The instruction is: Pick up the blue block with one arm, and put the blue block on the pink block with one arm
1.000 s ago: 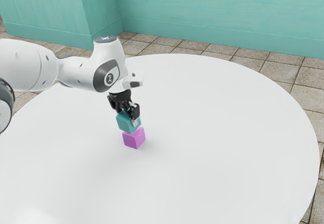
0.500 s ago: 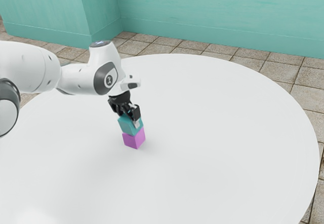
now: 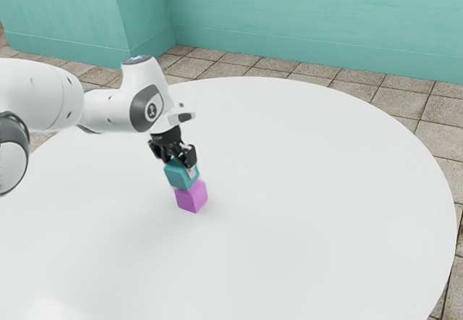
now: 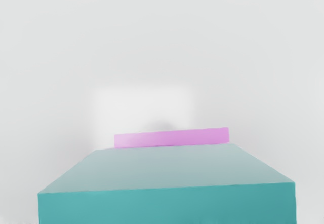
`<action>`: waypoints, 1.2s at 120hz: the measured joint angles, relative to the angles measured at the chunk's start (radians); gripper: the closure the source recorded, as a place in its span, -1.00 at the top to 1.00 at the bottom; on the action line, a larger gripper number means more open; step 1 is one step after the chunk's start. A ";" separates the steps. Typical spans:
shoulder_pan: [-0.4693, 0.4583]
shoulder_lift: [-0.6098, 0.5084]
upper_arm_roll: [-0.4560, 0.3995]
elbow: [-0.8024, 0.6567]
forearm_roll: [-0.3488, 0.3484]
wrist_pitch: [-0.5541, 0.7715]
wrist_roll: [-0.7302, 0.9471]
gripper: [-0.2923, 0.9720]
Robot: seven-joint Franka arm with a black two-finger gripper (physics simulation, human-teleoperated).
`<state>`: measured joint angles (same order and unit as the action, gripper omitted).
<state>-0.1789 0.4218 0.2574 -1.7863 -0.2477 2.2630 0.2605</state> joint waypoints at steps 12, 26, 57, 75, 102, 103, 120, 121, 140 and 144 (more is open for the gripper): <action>0.002 0.044 0.003 0.084 0.003 -0.079 -0.007 0.02; 0.001 0.048 0.014 0.102 0.016 -0.175 -0.011 0.02; -0.002 0.094 0.017 0.171 0.022 -0.289 -0.009 0.01; -0.004 0.103 0.015 0.194 0.017 -0.318 -0.007 0.01; -0.008 0.114 0.012 0.210 0.011 -0.331 -0.018 0.01; -0.008 0.115 0.012 0.211 0.011 -0.331 -0.019 0.02; -0.008 0.124 0.012 0.224 0.002 -0.331 -0.033 0.02; -0.008 0.125 0.012 0.224 0.001 -0.331 -0.034 0.02; -0.004 0.141 0.012 0.225 -0.017 -0.327 -0.057 0.02; -0.004 0.143 0.012 0.226 -0.018 -0.326 -0.061 0.02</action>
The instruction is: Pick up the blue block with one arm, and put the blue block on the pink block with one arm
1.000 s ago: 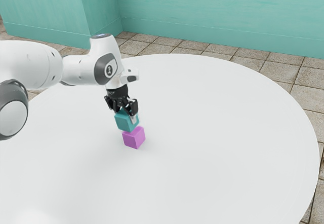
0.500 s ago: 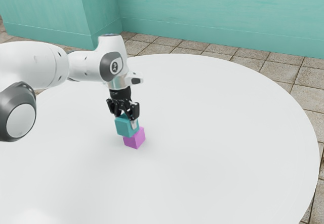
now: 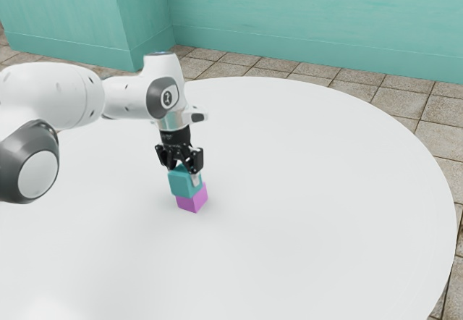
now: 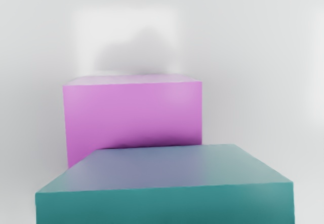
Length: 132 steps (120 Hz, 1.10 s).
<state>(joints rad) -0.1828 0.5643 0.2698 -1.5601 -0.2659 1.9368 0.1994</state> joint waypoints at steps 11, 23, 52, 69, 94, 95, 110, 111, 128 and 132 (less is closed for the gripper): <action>0.001 0.000 0.000 0.004 -0.002 0.011 -0.010 0.03; 0.003 -0.001 0.000 0.011 -0.003 0.019 -0.019 0.03; 0.000 0.009 0.002 0.026 0.027 0.037 -0.035 0.01; -0.001 0.017 0.000 0.026 0.040 0.071 -0.041 0.01; 0.001 0.025 -0.002 0.027 0.041 0.111 -0.050 0.01; 0.001 0.025 -0.002 0.027 0.041 0.112 -0.050 0.01; -0.003 0.017 -0.002 0.024 0.041 0.122 -0.055 0.01; -0.004 0.016 -0.002 0.023 0.041 0.122 -0.056 0.01; -0.010 -0.013 0.001 -0.017 0.046 0.167 -0.060 0.01; -0.011 -0.015 0.001 -0.027 0.046 0.182 -0.061 0.01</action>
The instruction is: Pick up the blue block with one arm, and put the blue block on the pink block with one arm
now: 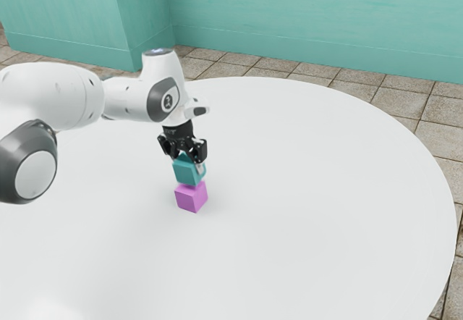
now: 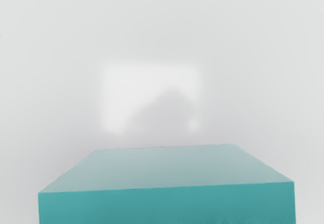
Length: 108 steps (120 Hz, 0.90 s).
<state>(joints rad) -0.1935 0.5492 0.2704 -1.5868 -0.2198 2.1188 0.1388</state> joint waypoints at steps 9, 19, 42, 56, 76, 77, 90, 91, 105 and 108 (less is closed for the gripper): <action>-0.001 -0.002 0.000 -0.014 0.000 0.027 -0.002 0.01; -0.003 -0.010 -0.001 -0.036 0.001 0.047 -0.004 0.01; -0.010 -0.031 0.000 -0.062 0.002 0.054 -0.001 0.01; -0.012 -0.035 0.000 -0.065 0.004 0.036 0.013 0.01; -0.014 -0.038 0.000 -0.064 0.006 0.016 0.047 0.01; -0.015 -0.039 0.000 -0.064 0.006 0.015 0.049 0.01; -0.019 -0.040 0.001 -0.064 0.007 0.008 0.079 0.01; -0.020 -0.040 0.001 -0.064 0.007 0.007 0.081 0.01; -0.019 -0.040 0.002 -0.066 0.007 0.002 0.109 0.01; -0.019 -0.039 0.002 -0.066 0.007 0.002 0.115 0.01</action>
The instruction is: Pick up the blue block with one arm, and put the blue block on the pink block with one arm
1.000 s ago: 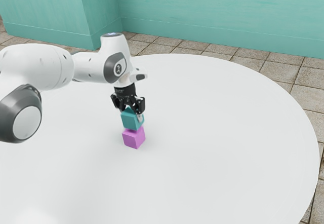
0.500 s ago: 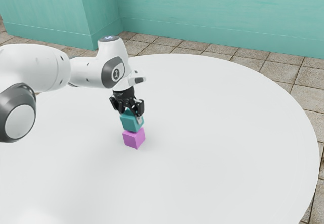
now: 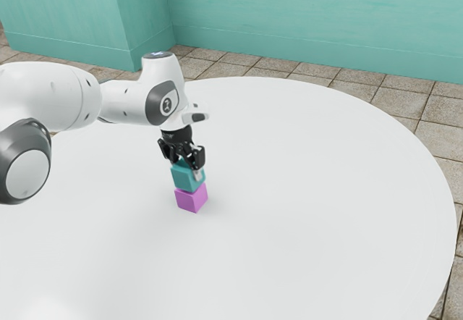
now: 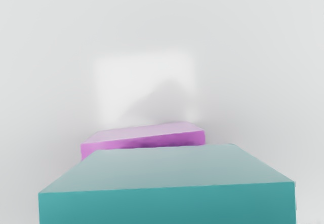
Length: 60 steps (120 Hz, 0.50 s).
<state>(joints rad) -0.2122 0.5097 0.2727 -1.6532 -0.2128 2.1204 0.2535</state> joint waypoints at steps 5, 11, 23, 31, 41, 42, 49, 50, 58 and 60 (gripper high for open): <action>0.001 0.001 0.000 0.000 0.000 -0.001 0.008 0.01; 0.002 0.004 0.000 -0.001 0.000 -0.001 0.017 0.01; 0.006 0.005 0.001 -0.001 -0.001 -0.001 0.033 0.01; 0.006 0.005 0.003 -0.001 -0.001 -0.001 0.042 0.01; 0.008 0.005 0.003 0.000 -0.002 -0.001 0.052 0.05; 0.008 0.005 0.003 0.000 -0.002 -0.001 0.054 0.07; 0.007 0.005 0.003 0.000 -0.006 -0.001 0.063 0.15; 0.007 0.005 0.003 0.000 -0.007 -0.001 0.064 0.16; 0.008 0.005 0.003 0.001 -0.010 -0.001 0.074 0.24; 0.008 0.005 0.003 0.001 -0.011 -0.001 0.076 0.26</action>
<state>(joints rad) -0.2045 0.5147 0.2760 -1.6525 -0.2234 2.1192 0.3298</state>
